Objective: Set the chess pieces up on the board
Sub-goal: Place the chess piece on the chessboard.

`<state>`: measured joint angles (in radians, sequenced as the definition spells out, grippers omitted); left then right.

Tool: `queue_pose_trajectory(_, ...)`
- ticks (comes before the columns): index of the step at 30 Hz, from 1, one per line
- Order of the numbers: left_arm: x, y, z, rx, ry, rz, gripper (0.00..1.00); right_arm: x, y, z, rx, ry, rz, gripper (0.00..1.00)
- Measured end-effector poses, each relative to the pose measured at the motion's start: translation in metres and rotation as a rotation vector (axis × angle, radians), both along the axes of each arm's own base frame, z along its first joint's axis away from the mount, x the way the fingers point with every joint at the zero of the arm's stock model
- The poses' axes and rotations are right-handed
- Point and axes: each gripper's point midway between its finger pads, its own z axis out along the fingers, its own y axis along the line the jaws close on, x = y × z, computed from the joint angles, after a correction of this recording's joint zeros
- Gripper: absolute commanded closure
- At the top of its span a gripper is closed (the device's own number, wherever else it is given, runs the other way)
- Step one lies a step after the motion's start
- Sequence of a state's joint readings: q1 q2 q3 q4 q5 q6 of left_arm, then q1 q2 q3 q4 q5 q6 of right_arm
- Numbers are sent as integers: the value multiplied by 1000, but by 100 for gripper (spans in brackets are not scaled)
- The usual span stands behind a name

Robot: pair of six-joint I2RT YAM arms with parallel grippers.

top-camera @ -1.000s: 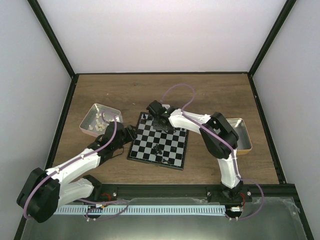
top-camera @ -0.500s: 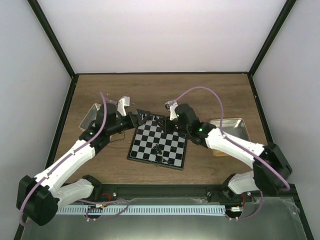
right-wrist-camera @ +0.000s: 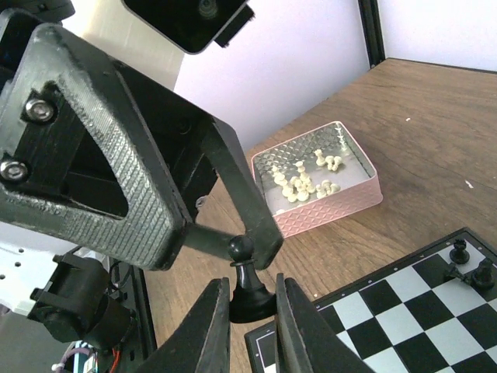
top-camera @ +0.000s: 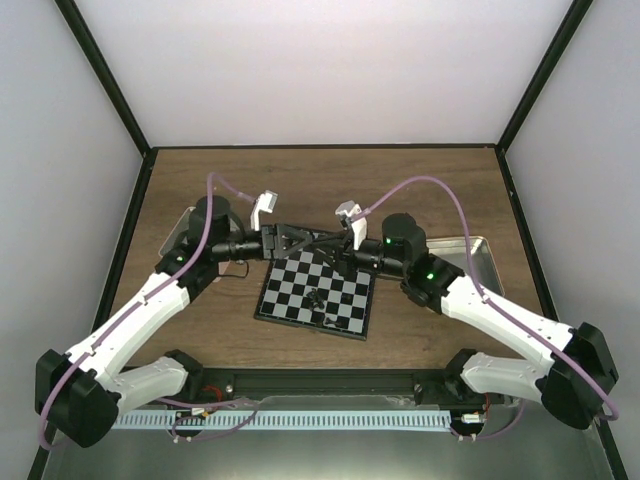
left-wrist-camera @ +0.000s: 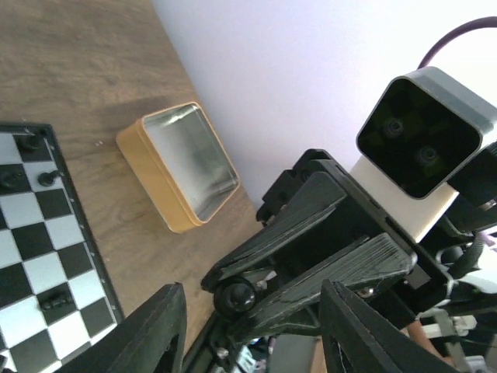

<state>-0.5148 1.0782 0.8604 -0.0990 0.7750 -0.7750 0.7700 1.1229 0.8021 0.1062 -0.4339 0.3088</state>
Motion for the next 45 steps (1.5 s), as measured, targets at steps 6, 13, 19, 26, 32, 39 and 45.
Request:
queue_pose_trajectory(6, -6, -5, 3, -29, 26, -53, 73, -4, 2, 0, -4, -14, 27, 92)
queue_pose_trajectory(13, 2, -9, -9, -27, 73, -52, 96, -5, 4, -5, -17, -12, 45, 92)
queue_pose_trajectory(19, 4, -9, -15, -29, 74, -47, 96, -2, 2, -10, -32, 3, 30, 42)
queue_pose_trajectory(26, 31, 2, -39, 83, 9, 108, 96, 20, -13, -33, -112, 65, -137, 31)
queue_pose_trajectory(32, 58, 6, -80, 299, -79, 262, 96, 59, -65, -69, -222, 200, -532, 26)
queue_pose_trajectory(39, 73, -24, -147, 564, -157, 265, 96, 91, -156, -111, -247, 429, -933, 26)
queue_pose_trajectory(45, 83, -44, -187, 746, -244, 239, 96, 84, -171, -137, -258, 514, -983, 26)
